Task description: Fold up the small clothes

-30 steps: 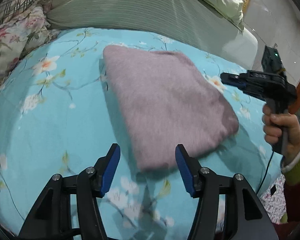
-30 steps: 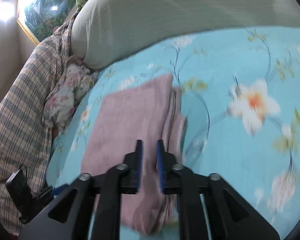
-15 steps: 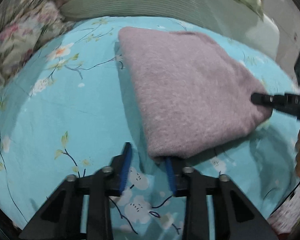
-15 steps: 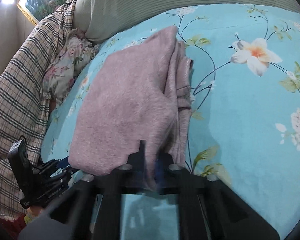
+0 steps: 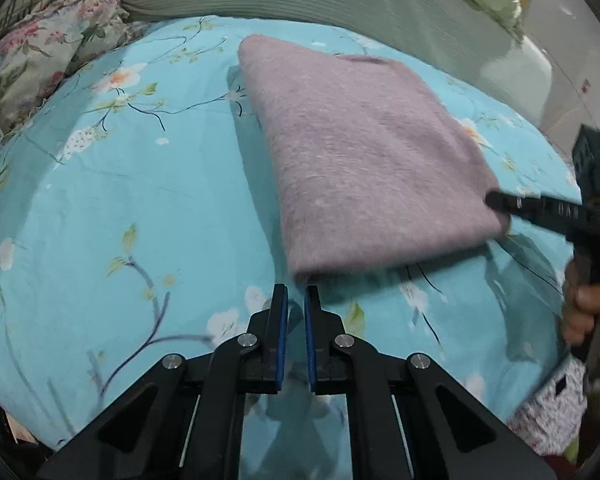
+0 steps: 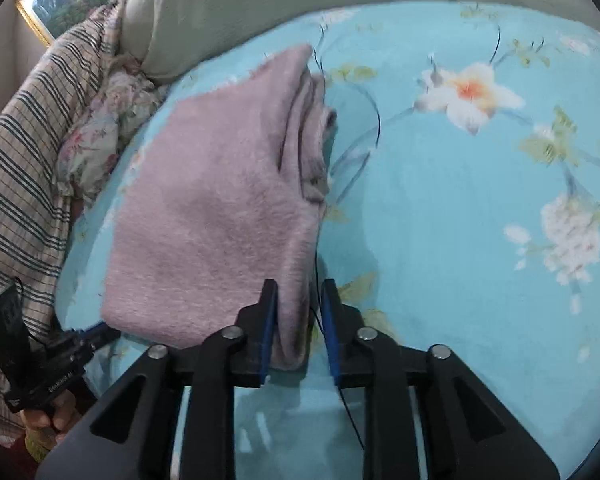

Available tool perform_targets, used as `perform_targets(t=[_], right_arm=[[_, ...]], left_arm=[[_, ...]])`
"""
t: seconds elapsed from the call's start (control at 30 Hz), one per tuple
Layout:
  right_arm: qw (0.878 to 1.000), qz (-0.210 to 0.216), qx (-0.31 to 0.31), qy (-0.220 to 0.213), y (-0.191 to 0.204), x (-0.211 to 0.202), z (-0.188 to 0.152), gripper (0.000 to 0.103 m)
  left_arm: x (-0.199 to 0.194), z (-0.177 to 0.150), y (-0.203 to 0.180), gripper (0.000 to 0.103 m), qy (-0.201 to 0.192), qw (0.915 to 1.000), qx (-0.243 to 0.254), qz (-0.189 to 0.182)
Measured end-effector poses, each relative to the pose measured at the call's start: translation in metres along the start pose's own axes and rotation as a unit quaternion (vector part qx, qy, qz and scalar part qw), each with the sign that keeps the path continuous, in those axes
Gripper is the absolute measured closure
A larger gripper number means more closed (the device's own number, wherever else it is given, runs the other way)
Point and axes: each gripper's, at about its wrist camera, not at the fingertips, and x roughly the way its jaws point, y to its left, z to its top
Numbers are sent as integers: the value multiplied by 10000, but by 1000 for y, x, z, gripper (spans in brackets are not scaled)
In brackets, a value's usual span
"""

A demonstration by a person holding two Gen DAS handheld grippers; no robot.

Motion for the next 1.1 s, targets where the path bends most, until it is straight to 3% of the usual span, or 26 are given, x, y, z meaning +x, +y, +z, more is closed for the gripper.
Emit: perform_targets(t=[0.1, 0.2, 0.3, 0.5, 0.73, 0.77, 1.0, 1.07, 1.1], right_arm=[[9989, 317, 35, -355, 4, -18, 20, 79], [9984, 368, 20, -424, 12, -3, 53, 79], [9980, 448, 199, -387, 10, 23, 77, 79], [9977, 457, 426, -243, 4, 67, 113, 79], [9980, 324, 519, -178, -3, 78, 123, 78], [9979, 306, 522, -211, -7, 76, 123, 73], [9987, 382, 331, -88, 0, 89, 129, 70], [9992, 312, 214, -137, 5, 87, 132, 94], [9990, 314, 169, -269, 7, 79, 134, 95]], left_arm=[[-23, 2, 1, 96, -250, 9994, 108, -190], [-30, 15, -3, 96, -482, 9974, 81, -529], [-20, 27, -14, 96, -476, 9959, 154, -748], [9, 38, -25, 96, -228, 9963, 256, -793], [13, 48, -22, 95, -208, 9965, 239, -776], [11, 50, -21, 95, -264, 9968, 225, -726], [23, 85, 7, 93, -379, 9954, -432, -770], [24, 88, 4, 93, -427, 9953, -416, -759], [24, 90, 2, 93, -433, 9953, -373, -784]])
